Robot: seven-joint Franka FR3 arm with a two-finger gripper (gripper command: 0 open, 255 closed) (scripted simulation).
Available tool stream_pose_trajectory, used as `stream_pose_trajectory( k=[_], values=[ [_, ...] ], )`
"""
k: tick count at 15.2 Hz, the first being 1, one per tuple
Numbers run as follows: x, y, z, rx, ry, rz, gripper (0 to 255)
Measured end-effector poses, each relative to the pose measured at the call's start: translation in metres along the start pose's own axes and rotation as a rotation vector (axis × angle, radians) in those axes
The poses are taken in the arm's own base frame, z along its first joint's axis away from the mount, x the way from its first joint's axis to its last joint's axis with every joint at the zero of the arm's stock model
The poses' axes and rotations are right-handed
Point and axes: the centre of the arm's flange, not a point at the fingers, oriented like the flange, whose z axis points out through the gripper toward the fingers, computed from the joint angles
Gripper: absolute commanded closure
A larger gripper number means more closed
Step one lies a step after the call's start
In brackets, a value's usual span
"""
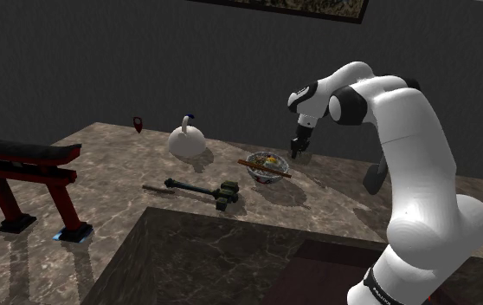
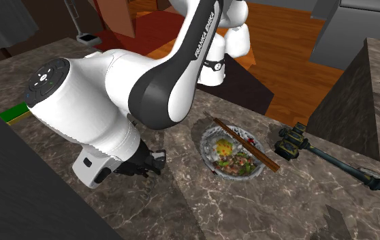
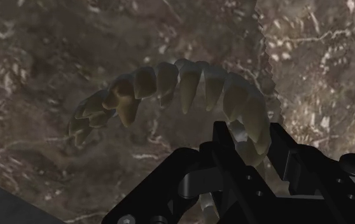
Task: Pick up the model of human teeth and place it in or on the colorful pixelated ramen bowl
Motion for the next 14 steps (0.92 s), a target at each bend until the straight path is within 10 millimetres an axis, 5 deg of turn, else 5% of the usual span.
stream_pose_trajectory(
  k=[14],
  values=[
    [-0.006, -0.014, -0.061, 0.000, 0.000, 0.000, 255]
  ],
)
